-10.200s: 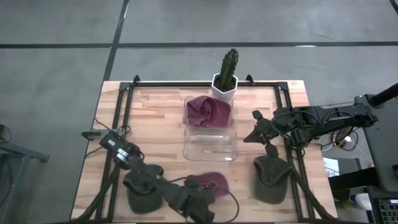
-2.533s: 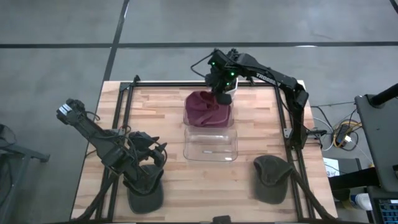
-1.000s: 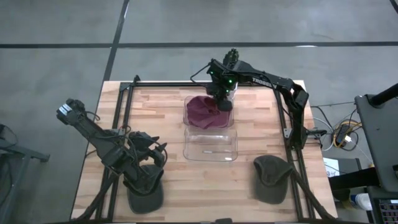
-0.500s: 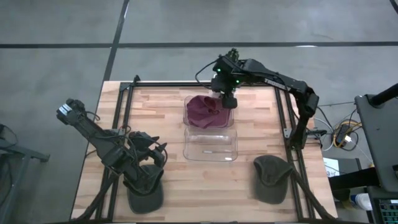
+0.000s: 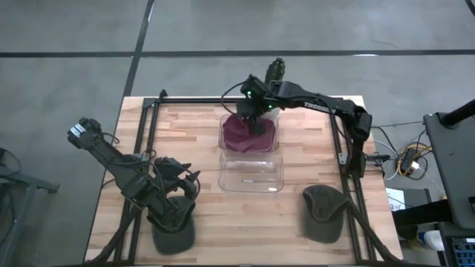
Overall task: Pick & Place hat
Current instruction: Put the red cap into the top transparent bin
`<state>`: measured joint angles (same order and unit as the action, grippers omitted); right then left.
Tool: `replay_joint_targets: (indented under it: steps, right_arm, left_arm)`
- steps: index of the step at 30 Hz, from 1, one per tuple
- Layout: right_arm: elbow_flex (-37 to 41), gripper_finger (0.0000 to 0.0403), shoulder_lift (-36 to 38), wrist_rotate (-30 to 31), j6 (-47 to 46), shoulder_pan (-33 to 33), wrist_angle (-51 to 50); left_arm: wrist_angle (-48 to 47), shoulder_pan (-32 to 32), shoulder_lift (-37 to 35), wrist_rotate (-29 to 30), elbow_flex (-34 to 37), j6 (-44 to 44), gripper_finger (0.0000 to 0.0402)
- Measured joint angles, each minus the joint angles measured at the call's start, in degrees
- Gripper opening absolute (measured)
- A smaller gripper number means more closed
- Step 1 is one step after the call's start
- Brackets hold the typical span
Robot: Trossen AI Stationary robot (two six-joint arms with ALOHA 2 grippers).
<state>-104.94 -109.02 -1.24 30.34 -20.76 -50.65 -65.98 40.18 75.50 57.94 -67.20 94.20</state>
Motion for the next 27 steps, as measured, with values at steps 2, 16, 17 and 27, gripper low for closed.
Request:
replay_joint_targets:
  steps: [2, 16, 17, 27]
  right_arm:
    - [0.0, 0.0012, -1.1, 0.0, -0.8, 0.0, 0.2]
    - [0.4, 0.0012, -6.2, 6.1, -5.2, 1.4, 0.0]
    - [0.5, 0.0012, -6.5, 6.1, -5.2, 1.5, 0.1]
    - [2.4, 0.0012, -8.4, 9.0, -3.4, 3.7, 2.2]
  left_arm:
    - [0.1, 0.0, 0.0, 0.0, 0.0, -0.2, 0.0218]
    - [1.0, 0.0, 0.0, 0.0, 0.0, -2.6, 0.0218]
    - [1.0, 0.0, 0.0, 0.0, 0.0, -2.7, 0.0218]
    - [1.4, 0.0, 0.0, 0.1, 0.0, -3.5, 0.0218]
